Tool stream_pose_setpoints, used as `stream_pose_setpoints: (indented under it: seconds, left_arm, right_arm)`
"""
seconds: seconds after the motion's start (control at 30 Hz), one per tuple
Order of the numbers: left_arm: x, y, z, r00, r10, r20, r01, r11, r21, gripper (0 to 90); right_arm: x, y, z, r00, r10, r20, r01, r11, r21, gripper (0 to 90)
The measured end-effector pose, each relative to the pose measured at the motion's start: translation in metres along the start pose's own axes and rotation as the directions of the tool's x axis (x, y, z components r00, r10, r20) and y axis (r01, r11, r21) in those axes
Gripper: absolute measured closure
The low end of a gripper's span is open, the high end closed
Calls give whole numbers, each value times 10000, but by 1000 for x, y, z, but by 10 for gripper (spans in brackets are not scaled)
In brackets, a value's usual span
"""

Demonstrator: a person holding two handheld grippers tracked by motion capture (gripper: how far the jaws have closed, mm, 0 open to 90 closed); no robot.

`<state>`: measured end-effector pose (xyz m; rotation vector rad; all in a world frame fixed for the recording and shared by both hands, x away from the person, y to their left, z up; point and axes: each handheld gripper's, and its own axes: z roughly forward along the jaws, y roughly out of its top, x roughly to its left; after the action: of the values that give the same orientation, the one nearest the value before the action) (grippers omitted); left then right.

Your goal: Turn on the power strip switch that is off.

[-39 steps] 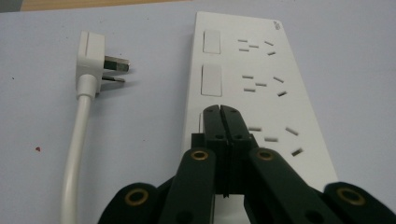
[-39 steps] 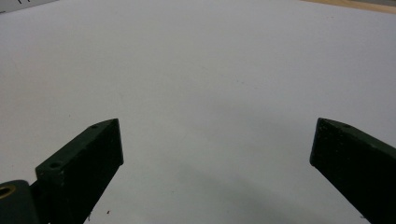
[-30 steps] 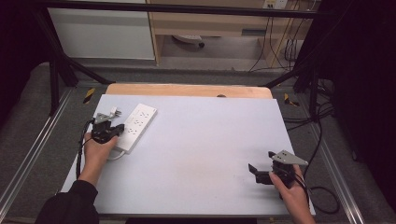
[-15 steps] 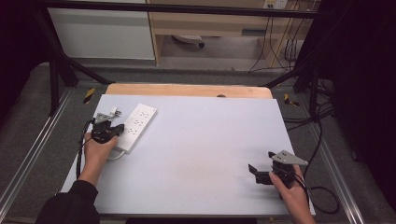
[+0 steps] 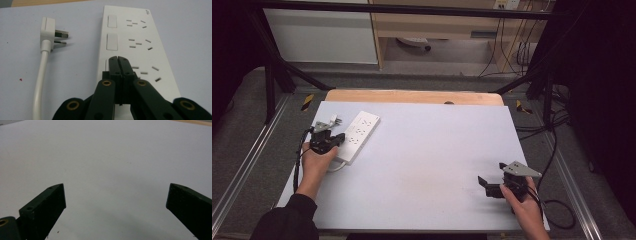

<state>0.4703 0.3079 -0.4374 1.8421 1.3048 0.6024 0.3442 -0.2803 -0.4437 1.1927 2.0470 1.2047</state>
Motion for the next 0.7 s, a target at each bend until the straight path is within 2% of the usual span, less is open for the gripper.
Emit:
stream_pose_setpoints:
  seconds: [0.1, 0.17, 0.37, 0.57, 0.7]
  left_arm:
    - [0, -1, 0, 9999, 104, -65, -103, 9999, 113, 900]
    - [1, -2, -1, 10000, -14, -3, 14, 10000, 80, 900]
    - [5, -7, 0, 9994, -296, 185, 302, 9989, -361, 900]
    - [1, -6, 0, 9999, -73, 112, 77, 9991, -417, 900]
    - [0, -6, 0, 10000, -86, 35, 87, 9986, -525, 900]
  right_arm:
    - [1, 0, 0, 10000, 16, -16, -16, 10000, 11, 31]
    - [0, 0, 0, 10000, 8, -8, -8, 10000, 13, 31]
    - [1, 0, 0, 10000, 26, -31, -26, 10000, 12, 30]
    - [0, 0, 0, 10000, 19, -2, -19, 10000, 2, 30]
    - [0, 0, 0, 10000, 16, 3, -16, 10000, 6, 30]
